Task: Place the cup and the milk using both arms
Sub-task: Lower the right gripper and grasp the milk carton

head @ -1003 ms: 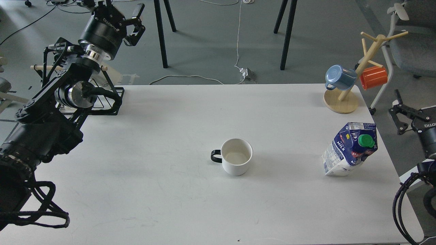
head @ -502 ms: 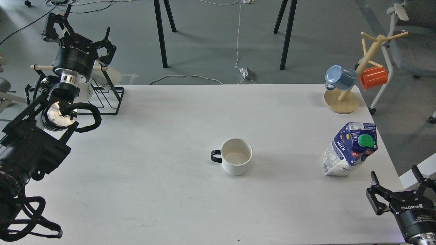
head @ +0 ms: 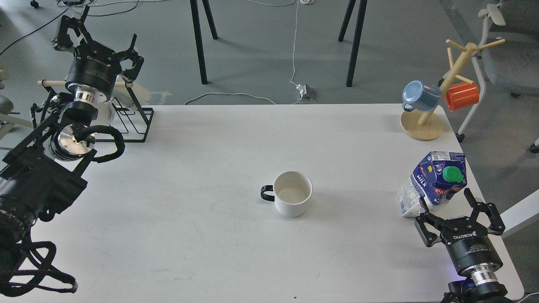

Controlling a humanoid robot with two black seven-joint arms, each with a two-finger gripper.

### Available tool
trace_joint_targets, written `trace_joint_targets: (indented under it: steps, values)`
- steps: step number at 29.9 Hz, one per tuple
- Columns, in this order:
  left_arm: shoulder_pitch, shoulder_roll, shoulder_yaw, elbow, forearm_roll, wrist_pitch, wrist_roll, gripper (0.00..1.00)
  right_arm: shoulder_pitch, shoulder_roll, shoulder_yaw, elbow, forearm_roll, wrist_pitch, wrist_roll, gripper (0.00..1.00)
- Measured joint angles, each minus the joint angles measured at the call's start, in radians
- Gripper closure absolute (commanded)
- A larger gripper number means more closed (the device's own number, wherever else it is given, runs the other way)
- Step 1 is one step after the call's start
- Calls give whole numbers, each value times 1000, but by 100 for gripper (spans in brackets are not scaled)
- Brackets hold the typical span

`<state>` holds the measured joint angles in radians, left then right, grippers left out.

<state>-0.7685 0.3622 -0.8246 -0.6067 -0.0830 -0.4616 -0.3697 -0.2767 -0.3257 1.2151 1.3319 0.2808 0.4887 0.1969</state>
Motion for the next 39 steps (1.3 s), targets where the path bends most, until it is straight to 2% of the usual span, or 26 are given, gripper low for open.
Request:
trace_joint_targets:
  steps: [5,9,16,21,25,39]
  values:
    - [-1,1,0,15,0,-8,1,0,18,20,-43,-23,-2,0,3,3]
    - [-1,10,2,16,0,-11,1,0,21,30,-46,-43,-3,0,5,10]
    - [1,19,4,16,0,-11,1,0,34,35,-39,-46,-2,0,7,39]
    - [4,19,5,16,0,-7,0,0,48,36,-41,-47,-2,0,7,51]
    - [6,17,7,16,1,0,0,0,49,36,-46,-47,-2,0,6,55]
    - [6,15,10,16,2,5,0,0,44,32,-56,-34,-4,0,2,62]
